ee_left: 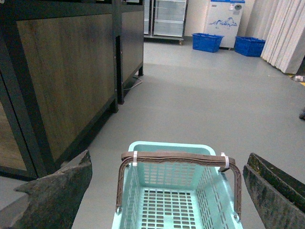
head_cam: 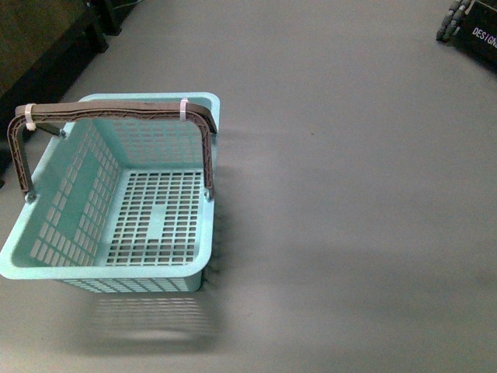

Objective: Pick mango and avocado into basket

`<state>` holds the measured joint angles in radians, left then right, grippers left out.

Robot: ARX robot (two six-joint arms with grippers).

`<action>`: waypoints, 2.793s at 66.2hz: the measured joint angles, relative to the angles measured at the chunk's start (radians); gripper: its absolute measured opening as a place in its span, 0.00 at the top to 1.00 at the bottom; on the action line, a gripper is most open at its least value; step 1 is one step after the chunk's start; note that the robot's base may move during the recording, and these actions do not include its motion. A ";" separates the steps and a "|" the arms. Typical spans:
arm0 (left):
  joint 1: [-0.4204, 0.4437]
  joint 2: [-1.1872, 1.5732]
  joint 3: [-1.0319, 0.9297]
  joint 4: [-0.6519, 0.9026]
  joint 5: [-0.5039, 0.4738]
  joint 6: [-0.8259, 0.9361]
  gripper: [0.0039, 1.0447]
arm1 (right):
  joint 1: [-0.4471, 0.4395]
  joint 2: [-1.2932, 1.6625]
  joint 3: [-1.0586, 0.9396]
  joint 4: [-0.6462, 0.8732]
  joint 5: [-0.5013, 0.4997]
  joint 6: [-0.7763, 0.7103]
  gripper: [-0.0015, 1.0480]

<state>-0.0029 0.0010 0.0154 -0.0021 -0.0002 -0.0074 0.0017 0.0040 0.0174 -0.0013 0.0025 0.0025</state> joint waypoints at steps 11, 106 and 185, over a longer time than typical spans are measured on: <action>0.000 0.000 0.000 0.000 0.000 0.000 0.08 | 0.000 0.000 0.000 0.000 0.000 0.000 0.08; -0.049 2.022 0.875 0.440 0.054 -1.422 0.08 | 0.000 0.000 0.000 0.000 -0.002 0.000 0.08; -0.126 2.407 1.308 0.359 0.045 -1.422 0.85 | 0.000 0.000 0.000 0.000 -0.002 0.000 0.08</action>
<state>-0.1287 2.4084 1.3235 0.3569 0.0452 -1.4296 0.0017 0.0040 0.0174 -0.0013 0.0006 0.0029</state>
